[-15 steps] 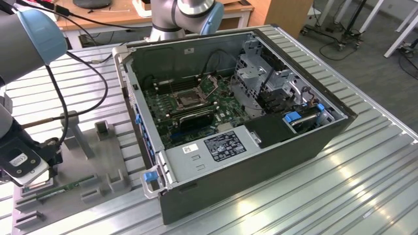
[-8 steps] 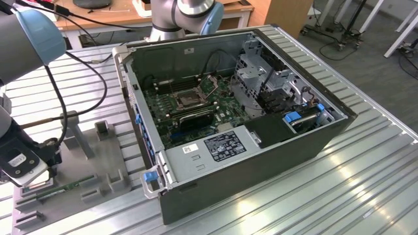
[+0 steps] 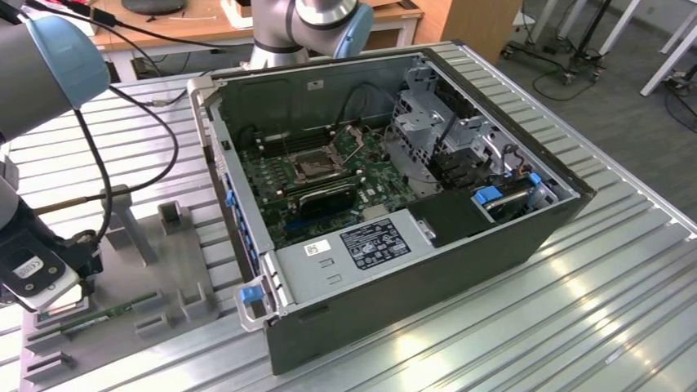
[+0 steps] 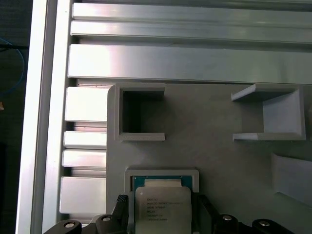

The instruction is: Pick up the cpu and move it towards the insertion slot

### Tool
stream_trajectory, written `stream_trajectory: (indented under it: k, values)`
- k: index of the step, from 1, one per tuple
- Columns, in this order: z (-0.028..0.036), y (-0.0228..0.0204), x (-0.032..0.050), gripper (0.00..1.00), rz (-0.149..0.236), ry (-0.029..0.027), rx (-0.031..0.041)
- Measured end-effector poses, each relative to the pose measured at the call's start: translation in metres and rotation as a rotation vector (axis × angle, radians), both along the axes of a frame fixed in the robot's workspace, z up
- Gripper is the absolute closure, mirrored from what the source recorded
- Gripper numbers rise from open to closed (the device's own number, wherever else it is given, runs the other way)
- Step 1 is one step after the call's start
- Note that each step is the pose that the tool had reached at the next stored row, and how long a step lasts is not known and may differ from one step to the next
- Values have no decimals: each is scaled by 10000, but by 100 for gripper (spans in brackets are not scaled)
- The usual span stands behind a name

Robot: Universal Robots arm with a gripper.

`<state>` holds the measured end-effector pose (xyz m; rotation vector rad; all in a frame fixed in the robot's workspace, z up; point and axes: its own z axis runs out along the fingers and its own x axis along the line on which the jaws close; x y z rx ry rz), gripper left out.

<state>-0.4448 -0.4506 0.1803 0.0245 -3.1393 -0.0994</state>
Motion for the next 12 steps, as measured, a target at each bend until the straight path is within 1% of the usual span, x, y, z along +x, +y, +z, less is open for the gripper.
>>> stream_trajectory:
  k: [3, 12]
  values:
    - [9, 0, 0, 34, 0, -1, 1]
    - [11, 0, 0, 34, 0, -2, 1]
